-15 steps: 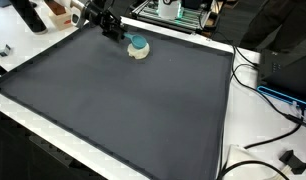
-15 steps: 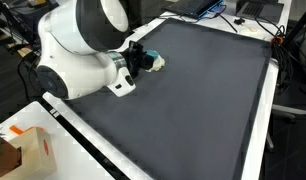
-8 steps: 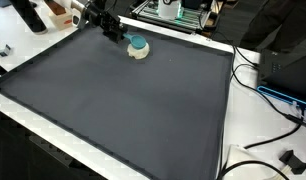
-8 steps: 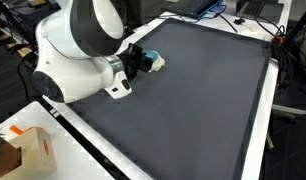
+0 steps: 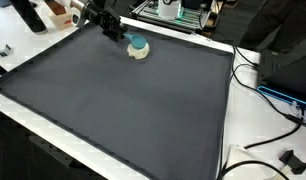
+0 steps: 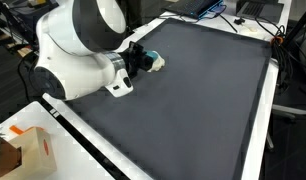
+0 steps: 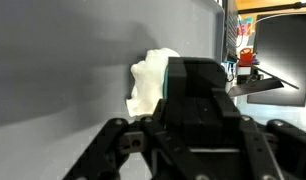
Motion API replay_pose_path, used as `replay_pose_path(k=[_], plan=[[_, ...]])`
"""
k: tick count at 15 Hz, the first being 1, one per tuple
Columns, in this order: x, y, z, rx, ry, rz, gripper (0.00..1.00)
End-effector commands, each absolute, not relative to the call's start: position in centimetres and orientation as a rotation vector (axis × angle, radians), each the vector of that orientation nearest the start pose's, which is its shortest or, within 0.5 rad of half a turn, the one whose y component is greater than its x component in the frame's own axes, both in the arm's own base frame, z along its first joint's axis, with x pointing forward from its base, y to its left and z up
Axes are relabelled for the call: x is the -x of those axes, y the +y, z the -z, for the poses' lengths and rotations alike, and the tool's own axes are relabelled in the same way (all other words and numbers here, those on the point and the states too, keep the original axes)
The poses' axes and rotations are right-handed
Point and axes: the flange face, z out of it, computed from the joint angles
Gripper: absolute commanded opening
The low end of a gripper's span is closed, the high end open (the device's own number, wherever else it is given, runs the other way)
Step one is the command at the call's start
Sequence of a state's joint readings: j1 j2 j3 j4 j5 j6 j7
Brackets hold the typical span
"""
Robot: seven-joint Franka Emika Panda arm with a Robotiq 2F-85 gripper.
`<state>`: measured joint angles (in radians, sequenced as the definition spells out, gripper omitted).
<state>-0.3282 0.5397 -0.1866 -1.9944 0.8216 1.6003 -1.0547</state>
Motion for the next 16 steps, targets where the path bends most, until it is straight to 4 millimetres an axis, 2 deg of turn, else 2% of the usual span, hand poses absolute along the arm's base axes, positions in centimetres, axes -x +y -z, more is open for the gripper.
replay_pose_path(k=[1,4,8,12,16], plan=[[-47.4,-19.3,-17.1,2.094,-0.051,-0.177,0.25],[-47.3,-19.1,-17.8,2.097,-0.074,-0.176,0.25],[-47.0,-18.3,-19.6,2.062,-0.155,-0.159,0.25],[-46.5,-17.4,-22.3,2.038,-0.224,-0.128,0.25],[-46.7,-16.4,-25.8,2.059,-0.182,-0.101,0.25]])
